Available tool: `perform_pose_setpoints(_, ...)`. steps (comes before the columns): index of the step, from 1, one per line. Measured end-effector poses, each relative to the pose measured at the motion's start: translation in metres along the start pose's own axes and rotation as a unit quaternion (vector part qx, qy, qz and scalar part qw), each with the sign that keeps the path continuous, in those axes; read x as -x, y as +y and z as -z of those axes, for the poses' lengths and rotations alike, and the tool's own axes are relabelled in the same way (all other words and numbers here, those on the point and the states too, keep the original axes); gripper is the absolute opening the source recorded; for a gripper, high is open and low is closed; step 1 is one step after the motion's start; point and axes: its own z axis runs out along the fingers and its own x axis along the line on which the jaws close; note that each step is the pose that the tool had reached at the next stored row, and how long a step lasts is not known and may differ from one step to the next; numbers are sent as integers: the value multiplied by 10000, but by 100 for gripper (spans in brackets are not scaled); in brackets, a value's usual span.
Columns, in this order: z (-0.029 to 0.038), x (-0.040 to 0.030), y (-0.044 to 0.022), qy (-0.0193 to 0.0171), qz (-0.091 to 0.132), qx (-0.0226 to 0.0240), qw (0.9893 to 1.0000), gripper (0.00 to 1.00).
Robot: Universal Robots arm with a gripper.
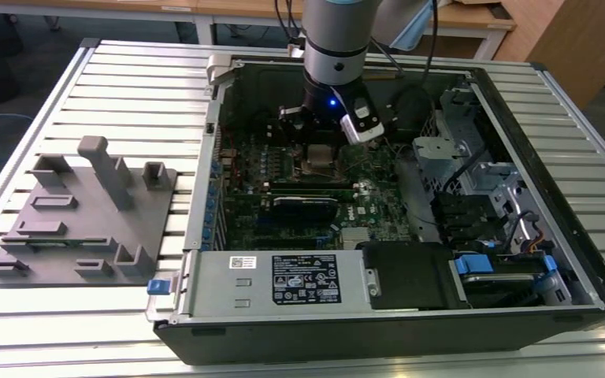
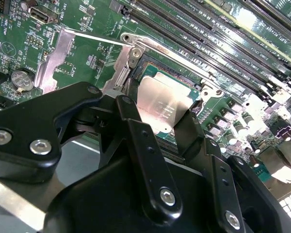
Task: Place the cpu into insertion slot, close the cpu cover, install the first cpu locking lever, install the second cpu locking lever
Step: 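Place the cpu into insertion slot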
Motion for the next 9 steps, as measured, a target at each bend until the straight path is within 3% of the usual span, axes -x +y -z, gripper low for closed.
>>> perform_pose_setpoints(4, -1, 0, 0, -12, -175, -3, 9998, 54)
perform_pose_setpoints(7, -3, 0, 0, -31, -451, -11, 9990, 54)
perform_pose_setpoints(9, -3, 0, 0, -35, -524, -13, 9986, 54)
